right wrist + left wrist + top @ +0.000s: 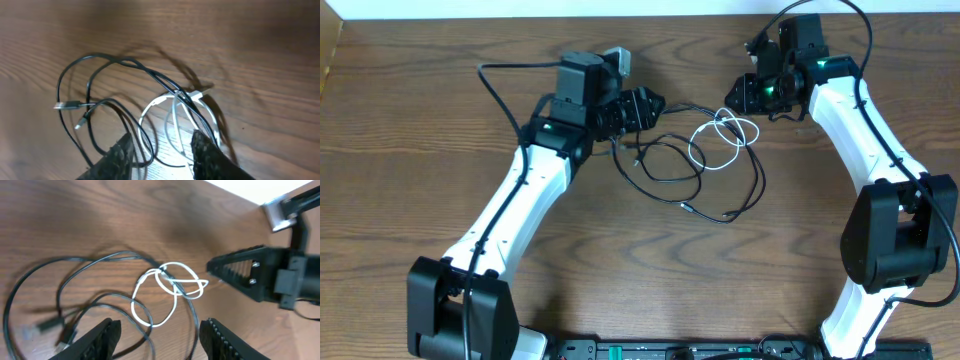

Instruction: Untangle cables

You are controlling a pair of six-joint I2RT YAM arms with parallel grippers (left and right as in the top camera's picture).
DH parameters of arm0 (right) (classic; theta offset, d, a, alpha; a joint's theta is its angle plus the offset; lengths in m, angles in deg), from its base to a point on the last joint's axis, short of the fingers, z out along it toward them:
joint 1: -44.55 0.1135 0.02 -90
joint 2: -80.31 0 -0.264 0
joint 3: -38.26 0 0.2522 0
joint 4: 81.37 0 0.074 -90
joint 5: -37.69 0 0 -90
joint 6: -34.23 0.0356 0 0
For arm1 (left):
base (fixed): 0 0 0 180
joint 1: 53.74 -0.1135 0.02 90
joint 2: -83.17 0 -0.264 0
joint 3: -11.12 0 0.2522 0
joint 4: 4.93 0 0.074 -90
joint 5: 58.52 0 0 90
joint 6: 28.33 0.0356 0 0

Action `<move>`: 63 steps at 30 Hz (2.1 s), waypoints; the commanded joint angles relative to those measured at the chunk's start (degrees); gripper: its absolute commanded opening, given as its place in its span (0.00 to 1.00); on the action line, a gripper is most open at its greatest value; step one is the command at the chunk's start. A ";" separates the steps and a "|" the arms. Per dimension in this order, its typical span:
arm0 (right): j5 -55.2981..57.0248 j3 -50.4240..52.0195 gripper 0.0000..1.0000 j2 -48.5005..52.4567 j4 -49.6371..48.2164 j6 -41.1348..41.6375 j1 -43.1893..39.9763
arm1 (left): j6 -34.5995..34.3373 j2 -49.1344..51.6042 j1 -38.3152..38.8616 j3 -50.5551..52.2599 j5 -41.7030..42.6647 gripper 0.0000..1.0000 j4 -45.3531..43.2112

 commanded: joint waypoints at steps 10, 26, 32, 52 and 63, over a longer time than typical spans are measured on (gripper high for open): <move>8.39 -0.07 0.44 0.13 0.87 -1.70 0.31 | 0.50 -0.76 0.55 -0.83 -6.93 0.56 4.63; 4.15 0.57 0.32 5.42 1.88 -13.81 1.92 | 0.50 1.66 4.13 -0.83 -7.02 0.56 5.29; 4.17 0.57 0.31 5.75 -2.67 -14.10 2.08 | 0.52 1.66 4.13 -0.83 -7.58 0.56 5.29; -6.86 -9.60 0.01 -0.46 3.52 -13.62 2.56 | 0.52 1.66 4.13 -0.81 -7.58 0.56 6.75; -8.13 -14.69 0.01 -14.73 4.79 -6.78 1.51 | 0.50 1.66 4.13 -0.83 -7.58 0.56 6.71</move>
